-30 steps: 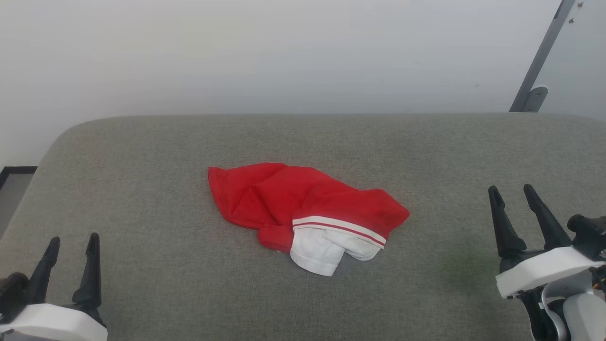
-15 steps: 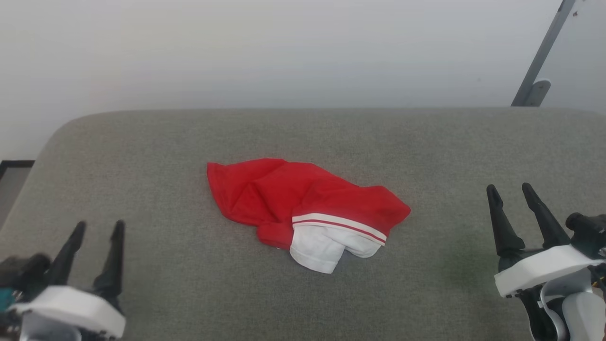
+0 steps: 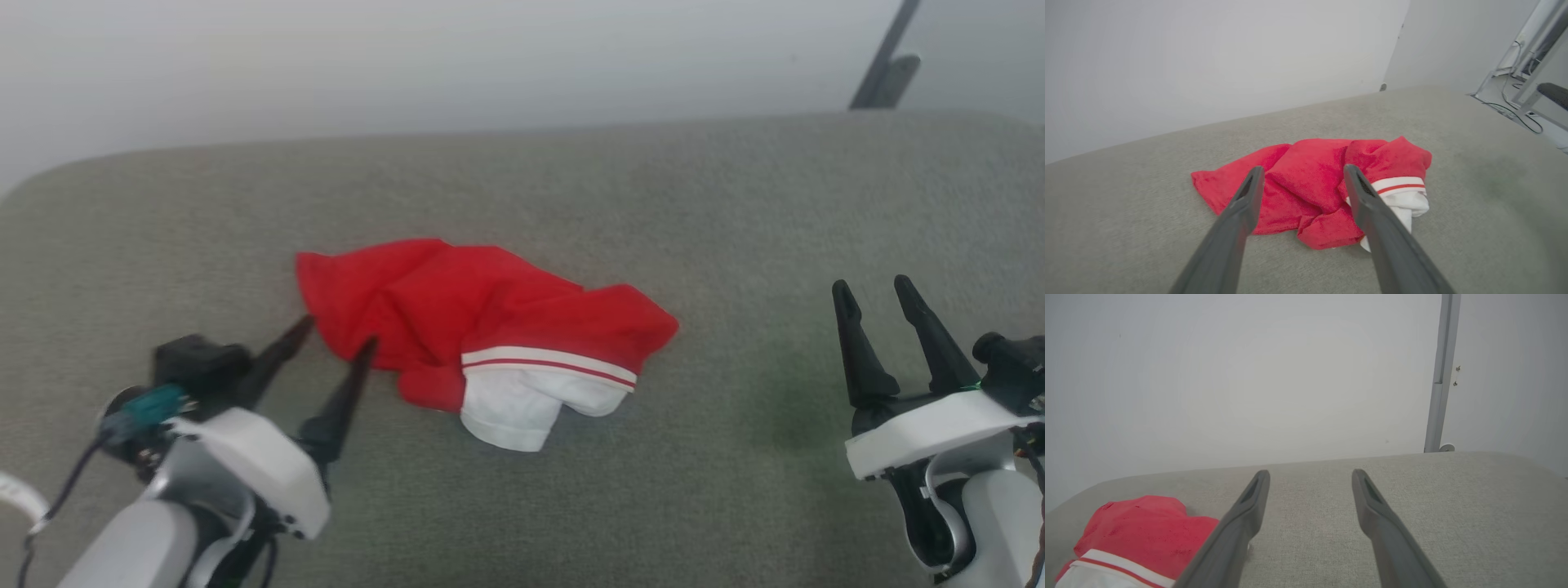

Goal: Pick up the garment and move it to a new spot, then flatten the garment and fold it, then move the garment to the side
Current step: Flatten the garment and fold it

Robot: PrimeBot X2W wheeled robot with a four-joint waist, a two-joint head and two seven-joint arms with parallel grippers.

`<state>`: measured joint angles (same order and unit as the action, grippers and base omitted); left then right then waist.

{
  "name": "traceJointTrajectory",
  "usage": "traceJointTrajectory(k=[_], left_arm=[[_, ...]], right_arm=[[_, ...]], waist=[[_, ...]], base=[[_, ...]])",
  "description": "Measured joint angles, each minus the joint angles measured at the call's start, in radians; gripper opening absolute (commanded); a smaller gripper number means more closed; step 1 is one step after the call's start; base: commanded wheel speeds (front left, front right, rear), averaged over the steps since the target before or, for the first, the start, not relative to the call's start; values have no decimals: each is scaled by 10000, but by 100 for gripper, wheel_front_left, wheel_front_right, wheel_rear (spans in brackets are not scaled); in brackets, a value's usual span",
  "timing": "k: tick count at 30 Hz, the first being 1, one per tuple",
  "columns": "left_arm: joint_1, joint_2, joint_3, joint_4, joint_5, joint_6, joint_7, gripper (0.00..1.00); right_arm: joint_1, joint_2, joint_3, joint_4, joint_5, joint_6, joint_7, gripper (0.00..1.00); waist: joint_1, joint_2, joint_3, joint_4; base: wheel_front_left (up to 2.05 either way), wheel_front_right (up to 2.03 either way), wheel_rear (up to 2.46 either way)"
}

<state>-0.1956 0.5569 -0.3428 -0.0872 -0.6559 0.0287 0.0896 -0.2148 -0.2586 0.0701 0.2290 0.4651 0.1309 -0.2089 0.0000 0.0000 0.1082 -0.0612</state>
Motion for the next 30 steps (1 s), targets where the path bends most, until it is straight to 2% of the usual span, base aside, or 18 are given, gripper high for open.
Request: traceJointTrajectory(k=[7,16,23,28,29,30], left_arm=[[-694,-345,-1041,259,382,-207,995,100],[-1363,-736,-1636,989,389,-422,1712,100],[-1522,-803,-1824,1622,316,-84,2560,100],[-1566,-811,-1885,1666,303,-52,2777,100],[-1572,-832,-1889,1664,280,-52,2786,90],[-1578,-853,-1898,1638,244,-54,2805,47]], right_arm=[[-277,-35,67,136,86,0,-198,100],[-691,-35,278,359,173,0,-380,100],[-888,-36,370,533,205,0,-462,100],[-924,-40,351,610,205,0,-485,100],[-925,-38,347,617,205,0,-491,100],[-927,-33,349,623,203,0,-491,100]], waist=[[0,0,724,-451],[0,0,1431,-958],[0,0,1696,-1140],[0,0,1718,-1101],[0,0,1718,-1088],[0,0,1714,-1075]], base=[[0,0,0],[0,0,0],[0,0,0],[0,0,0],[0,0,0],[0,0,0]])
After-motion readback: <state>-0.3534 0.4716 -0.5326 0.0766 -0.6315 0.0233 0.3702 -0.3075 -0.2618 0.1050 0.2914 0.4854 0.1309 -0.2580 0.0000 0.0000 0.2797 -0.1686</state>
